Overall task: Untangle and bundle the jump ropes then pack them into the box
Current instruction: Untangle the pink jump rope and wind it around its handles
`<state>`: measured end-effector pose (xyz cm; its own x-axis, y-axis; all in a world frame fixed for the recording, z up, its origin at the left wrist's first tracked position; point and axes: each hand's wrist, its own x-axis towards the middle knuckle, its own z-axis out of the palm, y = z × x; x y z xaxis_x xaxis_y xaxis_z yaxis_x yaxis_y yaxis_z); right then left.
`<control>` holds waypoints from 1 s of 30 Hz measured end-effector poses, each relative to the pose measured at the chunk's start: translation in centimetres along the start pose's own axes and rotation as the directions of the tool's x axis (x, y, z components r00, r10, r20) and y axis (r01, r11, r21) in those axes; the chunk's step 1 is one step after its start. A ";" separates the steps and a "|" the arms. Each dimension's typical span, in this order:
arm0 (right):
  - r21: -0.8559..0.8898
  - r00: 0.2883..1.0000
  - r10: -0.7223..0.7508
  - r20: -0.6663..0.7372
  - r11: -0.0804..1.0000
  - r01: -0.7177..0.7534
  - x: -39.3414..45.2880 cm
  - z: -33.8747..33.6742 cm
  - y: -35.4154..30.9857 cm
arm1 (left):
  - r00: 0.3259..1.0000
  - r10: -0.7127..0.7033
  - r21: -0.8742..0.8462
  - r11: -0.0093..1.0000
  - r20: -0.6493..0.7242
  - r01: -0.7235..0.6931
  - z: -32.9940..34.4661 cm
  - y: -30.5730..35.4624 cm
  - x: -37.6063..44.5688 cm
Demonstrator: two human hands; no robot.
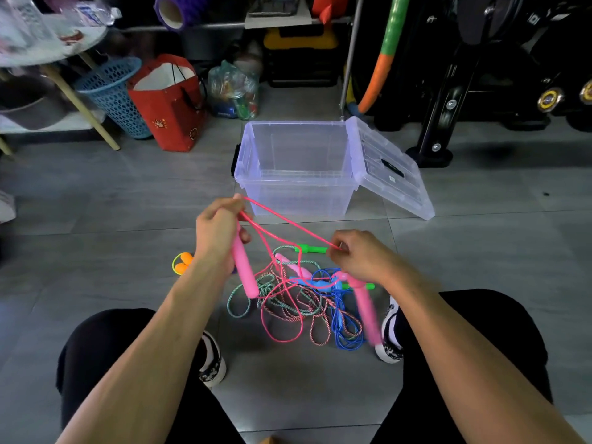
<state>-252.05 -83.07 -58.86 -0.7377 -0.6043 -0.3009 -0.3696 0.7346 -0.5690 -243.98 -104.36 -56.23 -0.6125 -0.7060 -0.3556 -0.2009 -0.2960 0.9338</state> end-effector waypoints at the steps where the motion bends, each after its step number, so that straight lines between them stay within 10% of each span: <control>1: -0.022 1.000 0.005 0.006 1.000 -0.005 0.1 0.3 0.2 | 1.000 -0.019 -0.030 0.999 -0.004 0.019 -0.1 0.0 0.1; 6: 0.003 0.993 0.120 -0.001 0.993 -0.120 0.6 0.3 0.7 | 0.998 -0.063 -0.002 0.998 0.026 0.063 -0.1 -0.4 0.5; 15: 0.578 0.971 0.237 -0.013 0.795 -0.186 0.7 0.1 -0.2 | 0.936 -0.221 0.286 0.948 0.273 0.141 1.0 -0.9 -0.8; 22: 0.828 0.960 0.274 0.061 0.523 -0.202 0.7 0.1 -0.9 | 0.841 -0.031 0.394 0.892 0.540 -0.220 1.2 -0.7 -2.1; 30: 0.877 0.930 0.362 -0.053 0.462 -0.130 1.2 0.8 -1.5 | 0.684 0.068 0.507 0.619 0.726 -0.600 1.9 -3.2 -2.3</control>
<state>-251.96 -85.14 -59.00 -0.8506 -0.2796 -0.4453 0.4204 0.1471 -0.8953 -243.37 -100.61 -58.32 -0.9879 -0.0357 -0.1511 -0.1446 0.5663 0.8114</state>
